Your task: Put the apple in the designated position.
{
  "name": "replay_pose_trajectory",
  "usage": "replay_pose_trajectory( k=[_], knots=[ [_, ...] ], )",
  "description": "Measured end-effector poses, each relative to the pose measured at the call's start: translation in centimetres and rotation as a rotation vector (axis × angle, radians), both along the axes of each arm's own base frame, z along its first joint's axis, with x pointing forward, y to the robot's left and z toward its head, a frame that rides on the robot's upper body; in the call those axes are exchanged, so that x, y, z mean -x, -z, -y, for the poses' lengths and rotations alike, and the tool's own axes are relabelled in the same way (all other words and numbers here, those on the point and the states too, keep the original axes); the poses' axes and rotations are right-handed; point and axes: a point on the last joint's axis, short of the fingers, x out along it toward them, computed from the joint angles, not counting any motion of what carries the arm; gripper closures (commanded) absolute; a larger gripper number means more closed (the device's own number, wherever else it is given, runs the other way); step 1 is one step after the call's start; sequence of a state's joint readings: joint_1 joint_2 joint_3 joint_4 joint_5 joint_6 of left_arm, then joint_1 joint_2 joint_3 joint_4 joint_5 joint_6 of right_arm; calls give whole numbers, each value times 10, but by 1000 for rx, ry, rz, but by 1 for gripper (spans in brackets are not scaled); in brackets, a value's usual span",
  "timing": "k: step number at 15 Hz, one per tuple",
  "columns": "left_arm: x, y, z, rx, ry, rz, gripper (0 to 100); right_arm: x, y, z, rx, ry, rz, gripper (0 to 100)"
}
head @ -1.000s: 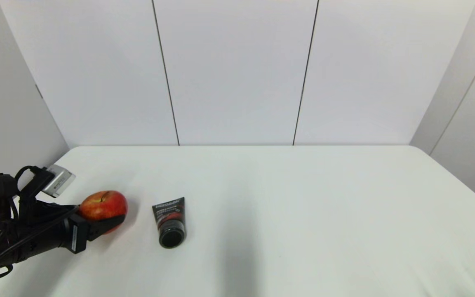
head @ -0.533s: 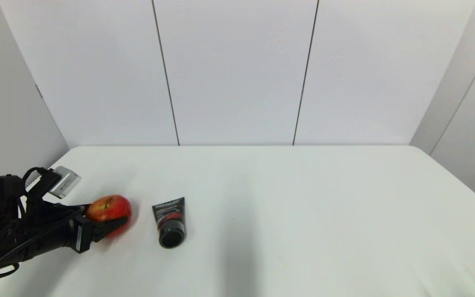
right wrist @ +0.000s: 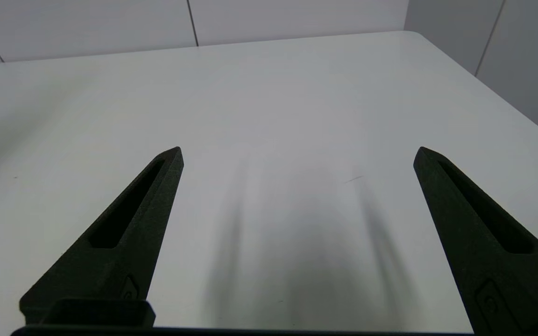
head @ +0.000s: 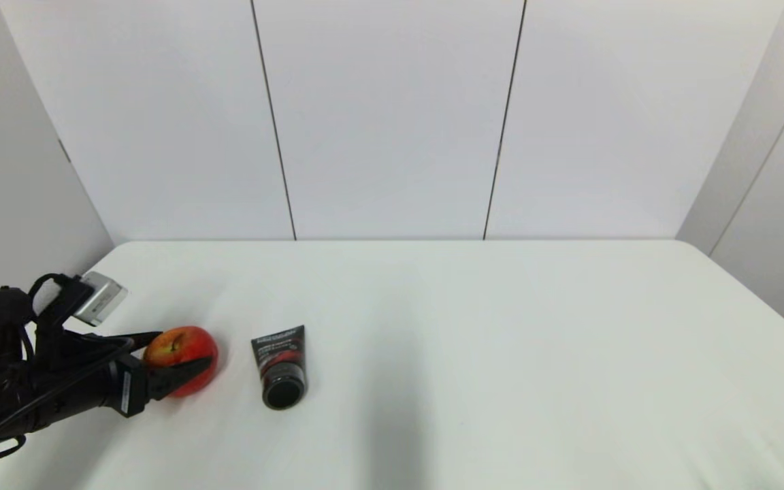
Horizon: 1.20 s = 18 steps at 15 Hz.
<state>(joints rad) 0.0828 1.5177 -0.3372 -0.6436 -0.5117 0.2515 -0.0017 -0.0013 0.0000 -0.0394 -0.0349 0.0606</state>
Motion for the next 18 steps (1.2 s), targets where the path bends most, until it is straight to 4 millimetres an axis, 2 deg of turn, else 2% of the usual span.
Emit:
replay_pose_trajectory(
  k=[3,5,7,10,13,15,18],
  knots=[
    [17,-16,1,4,-6,37,0,0,0,0,0,0,0,0],
    [37,-29,3,13,-16,66,0,0,0,0,0,0,0,0],
    [65,-38,4,16,-53,98,0,0,0,0,0,0,0,0],
    [114,-42,6,-39,-190,199,0,0,0,0,0,0,0,0],
    [162,-29,7,-85,-315,279,0,0,0,0,0,0,0,0],
    [188,-10,8,-95,-337,315,0,0,0,0,0,0,0,0],
    [214,21,8,-95,-378,391,0,0,0,0,0,0,0,0]
  ],
)
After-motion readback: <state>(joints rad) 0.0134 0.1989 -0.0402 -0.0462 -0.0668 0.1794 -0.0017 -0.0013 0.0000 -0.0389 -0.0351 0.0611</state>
